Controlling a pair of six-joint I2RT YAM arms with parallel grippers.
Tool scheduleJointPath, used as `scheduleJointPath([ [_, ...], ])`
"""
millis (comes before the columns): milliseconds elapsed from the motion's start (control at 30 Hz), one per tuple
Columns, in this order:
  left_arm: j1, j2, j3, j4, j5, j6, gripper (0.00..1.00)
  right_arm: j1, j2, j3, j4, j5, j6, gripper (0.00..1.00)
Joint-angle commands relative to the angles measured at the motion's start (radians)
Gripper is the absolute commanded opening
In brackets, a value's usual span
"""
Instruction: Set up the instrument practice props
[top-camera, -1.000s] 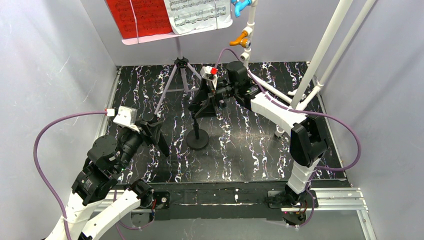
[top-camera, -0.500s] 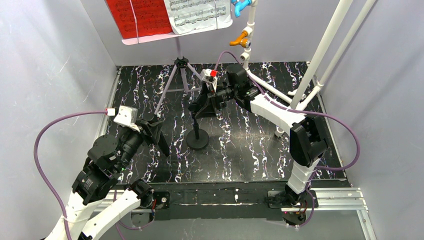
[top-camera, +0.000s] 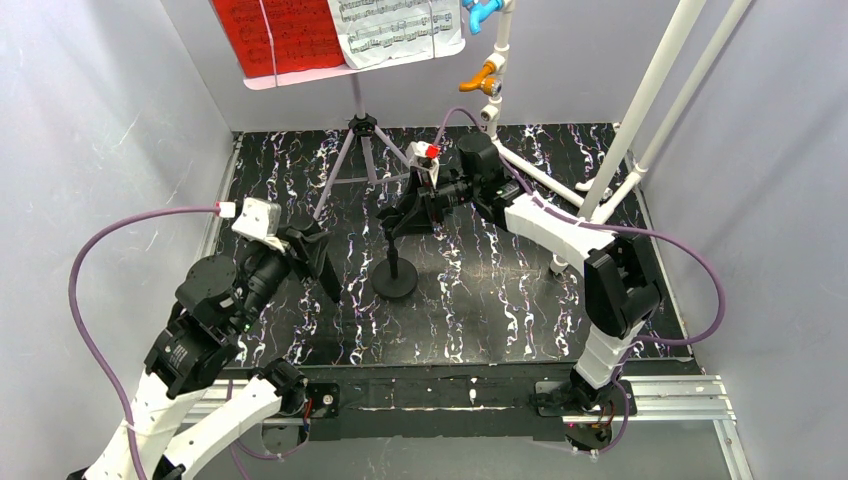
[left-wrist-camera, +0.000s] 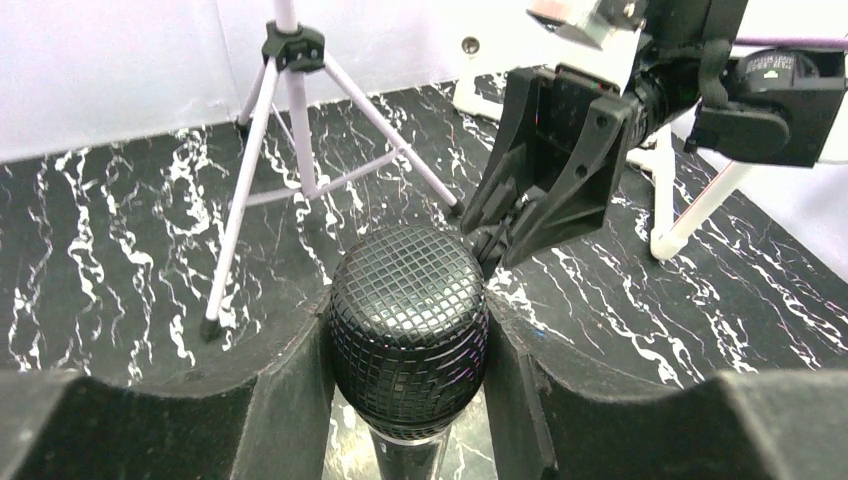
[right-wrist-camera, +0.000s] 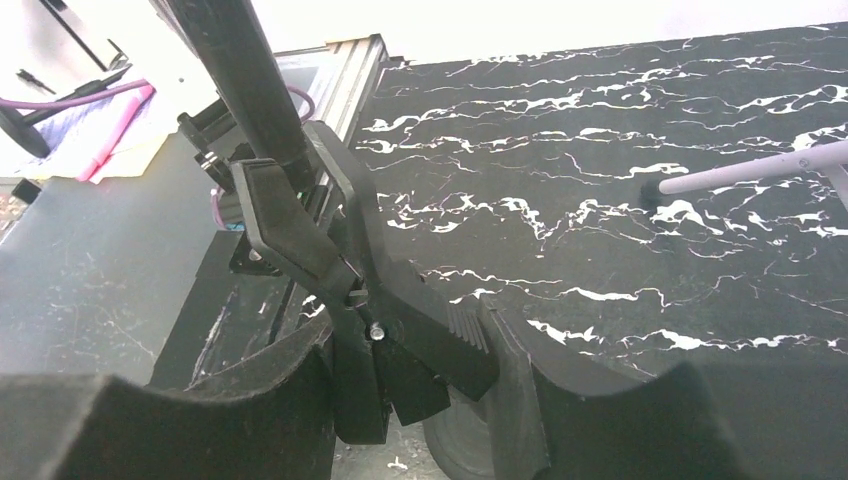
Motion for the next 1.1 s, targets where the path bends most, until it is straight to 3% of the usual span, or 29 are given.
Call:
scheduleJointPath([
  [0,0.004,0.073,0.078,0.106,0.063,0.112,0.0,0.009,-0.06,-0.049,0.045,0.051,0.004,0.01],
  [300,0.005,0.283,0.213,0.2,0.238,0.286,0.0,0.022,-0.076,-0.066,0.119,0.104,0.081,0.02],
  [367,0.004,0.299,0.222,0.208,0.239,0.283,0.0,0.026,-0.087,-0.066,0.121,0.15,0.126,0.35],
  [433,0.004,0.306,0.225,0.211,0.232,0.275,0.0,0.043,-0.109,-0.085,0.13,0.213,0.171,0.42],
  [567,0.004,0.302,0.221,0.2,0.19,0.244,0.0,0.093,-0.184,-0.168,0.175,0.487,0.308,0.43],
  [667,0.004,0.288,0.21,0.195,0.162,0.204,0.0,0.157,-0.238,-0.216,0.161,0.742,0.386,0.33],
  [767,0.004,0.272,0.198,0.188,0.156,0.178,0.0,0.249,-0.297,-0.257,0.122,0.977,0.378,0.29],
  [833,0.005,0.264,0.198,0.171,0.154,0.169,0.0,0.311,-0.328,-0.275,0.082,1.193,0.363,0.29],
  [900,0.004,0.254,0.199,0.152,0.143,0.16,0.0,0.338,-0.359,-0.296,0.067,1.315,0.368,0.32],
  [967,0.004,0.232,0.192,0.134,0.131,0.144,0.0,0.365,-0.379,-0.308,0.06,1.397,0.355,0.45],
  [1033,0.004,0.21,0.175,0.104,0.116,0.139,0.0,0.378,-0.363,-0.288,0.044,1.318,0.291,0.76],
  [1067,0.004,0.206,0.172,0.086,0.108,0.139,0.0,0.379,-0.361,-0.281,0.042,1.276,0.26,0.84],
])
